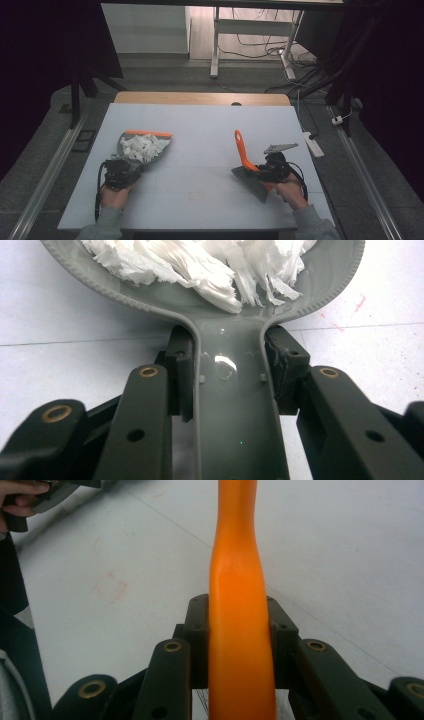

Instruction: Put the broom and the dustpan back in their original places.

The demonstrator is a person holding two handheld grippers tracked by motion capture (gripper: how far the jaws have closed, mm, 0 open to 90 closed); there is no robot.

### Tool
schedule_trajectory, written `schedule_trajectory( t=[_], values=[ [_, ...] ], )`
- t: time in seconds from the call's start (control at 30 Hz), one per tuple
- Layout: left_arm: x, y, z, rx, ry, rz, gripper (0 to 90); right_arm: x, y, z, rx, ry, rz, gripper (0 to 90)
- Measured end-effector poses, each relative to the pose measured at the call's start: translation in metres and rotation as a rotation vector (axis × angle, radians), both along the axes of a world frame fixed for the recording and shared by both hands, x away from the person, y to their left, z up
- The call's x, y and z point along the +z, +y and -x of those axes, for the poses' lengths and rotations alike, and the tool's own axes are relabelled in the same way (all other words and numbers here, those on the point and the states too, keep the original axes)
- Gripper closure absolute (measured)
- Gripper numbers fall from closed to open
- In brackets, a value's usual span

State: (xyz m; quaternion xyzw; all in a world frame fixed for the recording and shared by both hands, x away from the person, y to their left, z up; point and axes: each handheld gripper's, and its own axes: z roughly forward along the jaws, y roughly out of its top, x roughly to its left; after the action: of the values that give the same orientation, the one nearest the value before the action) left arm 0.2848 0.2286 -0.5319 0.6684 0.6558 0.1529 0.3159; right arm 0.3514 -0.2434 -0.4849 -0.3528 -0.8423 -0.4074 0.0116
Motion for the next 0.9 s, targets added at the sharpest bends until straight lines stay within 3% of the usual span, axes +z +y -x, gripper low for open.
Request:
schedule_trajectory(
  t=[0.23,0.57,0.73,0.9],
  values=[
    [-0.003,-0.005,-0.001,-0.007,0.017,-0.027,61.8,-0.004,-0.001,-0.008,-0.008,0.020,0.013,70.2],
    [-0.005,-0.006,-0.002,-0.003,0.015,-0.016,61.1,-0.007,-0.002,-0.019,-0.026,0.050,0.043,69.7],
    [-0.002,-0.004,0.000,-0.009,0.000,0.003,50.2,-0.008,-0.003,-0.024,-0.041,0.051,0.073,68.7],
    [-0.001,-0.003,0.001,-0.011,-0.007,-0.006,37.7,-0.010,-0.005,-0.026,-0.053,0.041,0.091,67.1]
  ],
)
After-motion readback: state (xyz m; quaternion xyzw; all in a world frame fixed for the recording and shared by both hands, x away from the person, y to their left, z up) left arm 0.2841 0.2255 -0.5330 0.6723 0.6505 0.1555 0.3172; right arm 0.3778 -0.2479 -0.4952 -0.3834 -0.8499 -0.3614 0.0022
